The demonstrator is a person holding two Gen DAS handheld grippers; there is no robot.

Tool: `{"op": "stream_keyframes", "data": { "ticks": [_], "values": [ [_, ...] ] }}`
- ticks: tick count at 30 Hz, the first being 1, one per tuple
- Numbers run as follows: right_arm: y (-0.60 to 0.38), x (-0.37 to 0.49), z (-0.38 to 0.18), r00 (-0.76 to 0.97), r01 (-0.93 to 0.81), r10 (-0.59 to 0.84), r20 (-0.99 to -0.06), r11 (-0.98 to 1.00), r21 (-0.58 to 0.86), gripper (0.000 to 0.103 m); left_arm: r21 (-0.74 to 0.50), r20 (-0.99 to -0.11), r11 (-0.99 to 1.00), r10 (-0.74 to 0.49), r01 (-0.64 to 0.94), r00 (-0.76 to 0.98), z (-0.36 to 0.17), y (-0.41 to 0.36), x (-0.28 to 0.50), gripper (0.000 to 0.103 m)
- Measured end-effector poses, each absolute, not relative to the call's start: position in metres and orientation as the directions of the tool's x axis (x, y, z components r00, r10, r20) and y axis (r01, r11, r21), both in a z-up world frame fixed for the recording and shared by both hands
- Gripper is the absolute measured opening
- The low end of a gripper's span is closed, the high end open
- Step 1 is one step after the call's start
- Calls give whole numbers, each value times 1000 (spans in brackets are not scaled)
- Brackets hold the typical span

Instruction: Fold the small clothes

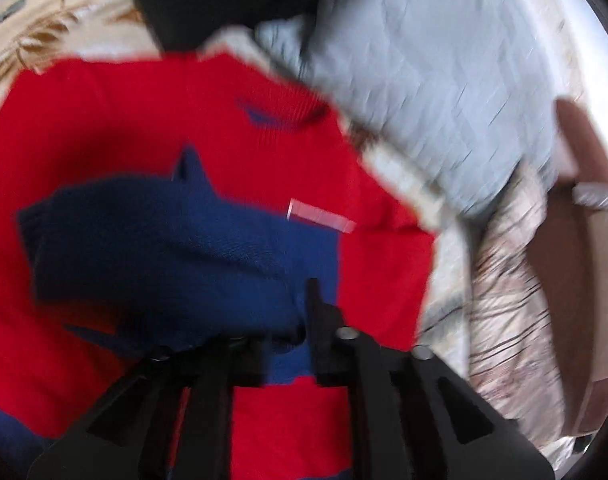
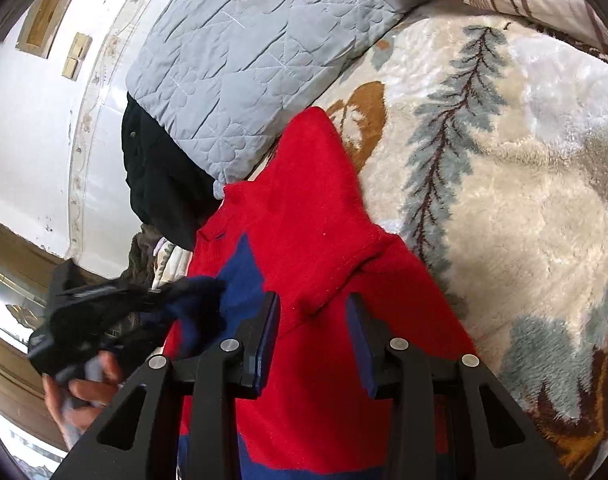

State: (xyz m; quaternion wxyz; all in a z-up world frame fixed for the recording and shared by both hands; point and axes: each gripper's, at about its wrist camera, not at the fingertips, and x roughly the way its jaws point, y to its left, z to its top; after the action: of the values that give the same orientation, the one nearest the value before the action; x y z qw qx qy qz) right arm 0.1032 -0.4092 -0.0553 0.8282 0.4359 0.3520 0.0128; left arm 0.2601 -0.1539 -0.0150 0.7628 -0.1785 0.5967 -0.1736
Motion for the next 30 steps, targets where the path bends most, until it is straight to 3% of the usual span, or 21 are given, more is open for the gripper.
{"op": "stream_keyframes", "data": {
  "ticks": [2, 7, 11, 17, 20, 23, 26, 30],
  "values": [
    [-408, 104, -57, 748, 287, 328, -577, 624, 727, 37, -467, -865, 883, -468, 47, 181, -27, -162, 255, 40],
    [-405, 104, -53, 752, 283, 305, -584, 650, 705, 37, -565, -804, 819, -574, 101, 153, -8, -132, 231, 46],
    [-403, 104, -42, 775, 261, 266, -573, 691, 674, 37, -642, -725, 764, -634, 69, 271, 5, -48, 207, 60],
    [-358, 115, -12, 789, 104, 308, -531, 785, 611, 51, -748, -646, 654, -677, -113, 353, -31, 50, 213, 61],
    [-303, 138, -7, 708, -28, 342, -618, 888, 459, 51, -790, -605, 595, -717, -146, 347, -46, 59, 218, 61],
    [-252, 151, -3, 659, -149, 236, -714, 972, 184, 51, -796, -599, 587, -732, -145, 324, -51, 58, 224, 61],
    [-217, 164, -5, 677, -221, 58, -734, 967, -128, 52, -807, -587, 568, -742, -161, 324, -53, 55, 228, 61],
    [-185, 181, -16, 678, -326, 25, -735, 906, -270, 49, -818, -574, 543, -754, -189, 319, -59, 57, 234, 61]
  ]
}}
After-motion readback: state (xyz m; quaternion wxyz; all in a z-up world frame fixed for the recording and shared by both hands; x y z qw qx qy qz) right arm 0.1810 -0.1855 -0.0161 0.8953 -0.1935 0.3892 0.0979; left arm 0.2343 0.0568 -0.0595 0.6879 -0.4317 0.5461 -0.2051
